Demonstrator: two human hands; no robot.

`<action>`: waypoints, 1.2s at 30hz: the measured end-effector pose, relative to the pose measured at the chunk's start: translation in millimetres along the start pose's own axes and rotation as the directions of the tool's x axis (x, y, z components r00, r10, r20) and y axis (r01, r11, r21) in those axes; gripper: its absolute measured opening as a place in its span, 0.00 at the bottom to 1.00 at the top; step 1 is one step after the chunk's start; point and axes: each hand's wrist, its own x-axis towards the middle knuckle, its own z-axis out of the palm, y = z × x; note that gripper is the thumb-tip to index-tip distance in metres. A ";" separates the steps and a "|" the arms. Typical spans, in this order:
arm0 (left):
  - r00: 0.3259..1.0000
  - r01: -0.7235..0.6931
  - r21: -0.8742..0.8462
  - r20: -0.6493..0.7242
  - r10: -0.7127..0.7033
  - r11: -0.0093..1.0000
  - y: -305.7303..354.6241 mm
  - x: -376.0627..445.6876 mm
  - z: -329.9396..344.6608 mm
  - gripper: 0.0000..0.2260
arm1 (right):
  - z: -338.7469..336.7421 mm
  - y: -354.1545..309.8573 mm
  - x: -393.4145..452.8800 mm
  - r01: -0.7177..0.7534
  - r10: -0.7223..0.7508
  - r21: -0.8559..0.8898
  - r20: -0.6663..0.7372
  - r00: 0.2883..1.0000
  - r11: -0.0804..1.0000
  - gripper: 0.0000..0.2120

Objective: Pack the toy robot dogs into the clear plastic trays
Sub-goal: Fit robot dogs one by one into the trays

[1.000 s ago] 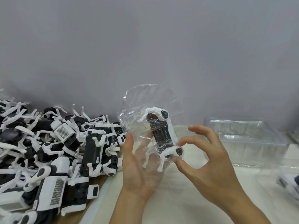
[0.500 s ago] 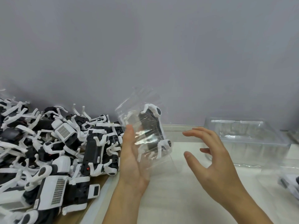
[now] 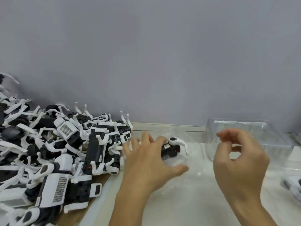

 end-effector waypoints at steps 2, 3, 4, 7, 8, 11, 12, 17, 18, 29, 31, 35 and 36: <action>0.994 -0.048 -0.020 0.102 0.050 0.999 7.1 -2.5 9.6 0.44 | 4.2 -3.7 -3.2 0.097 -0.099 0.021 0.131 0.986 0.995 0.11; 0.987 -0.071 -0.081 0.140 0.082 0.994 9.2 -3.8 13.6 0.48 | 7.1 -5.1 -6.4 0.112 -0.119 0.044 0.225 0.967 0.993 0.11; 0.978 -0.096 -0.146 0.169 0.120 0.985 8.9 -4.3 15.3 0.51 | 10.2 -5.7 -10.1 0.102 -0.116 0.059 0.319 0.940 0.993 0.12; 0.955 -0.138 -0.400 0.188 0.228 0.906 -6.5 -4.2 2.2 0.49 | 16.0 -2.2 -19.6 0.068 -0.048 -0.018 0.531 0.846 0.998 0.12; 0.959 -0.141 -0.486 0.150 0.242 0.862 -15.2 -2.9 -3.1 0.44 | 16.2 -1.3 -20.6 0.084 -0.036 -0.060 0.563 0.826 0.995 0.12; 0.995 -0.092 -0.740 -0.048 0.084 0.666 -34.5 4.0 -6.2 0.19 | 14.8 -4.9 -21.3 0.173 -0.043 -0.161 0.598 0.801 0.972 0.12; 0.994 -0.045 -0.798 -0.093 -0.049 0.601 -36.4 6.6 -1.0 0.16 | 15.5 -8.2 -22.3 0.213 -0.056 -0.190 0.607 0.793 0.958 0.12; 0.912 0.180 -0.902 0.004 -0.410 0.393 -30.5 16.6 31.3 0.09 | 26.7 -32.5 -36.3 0.351 -0.058 -0.216 0.776 0.629 0.911 0.15; 0.912 0.220 -0.926 0.084 -0.401 0.306 -30.5 18.0 33.8 0.08 | 29.1 -35.8 -39.3 0.377 -0.031 -0.226 0.824 0.566 0.898 0.17; 0.911 0.252 -0.940 0.150 -0.383 0.231 -31.8 20.1 35.6 0.11 | 32.8 -47.6 -42.5 0.401 0.105 -0.330 0.865 0.490 0.854 0.22; 0.915 0.239 -0.939 0.132 -0.380 0.249 -31.9 20.5 35.2 0.11 | 32.9 -48.9 -43.0 0.414 0.091 -0.325 0.865 0.493 0.851 0.23; 0.932 0.220 -0.926 0.106 -0.348 0.308 -32.4 20.0 34.4 0.11 | 32.1 -43.8 -42.2 0.391 0.063 -0.285 0.868 0.492 0.875 0.14; 0.939 0.203 -0.921 0.088 -0.332 0.333 -32.7 19.7 34.1 0.11 | 31.8 -41.3 -41.7 0.362 0.044 -0.255 0.865 0.500 0.896 0.12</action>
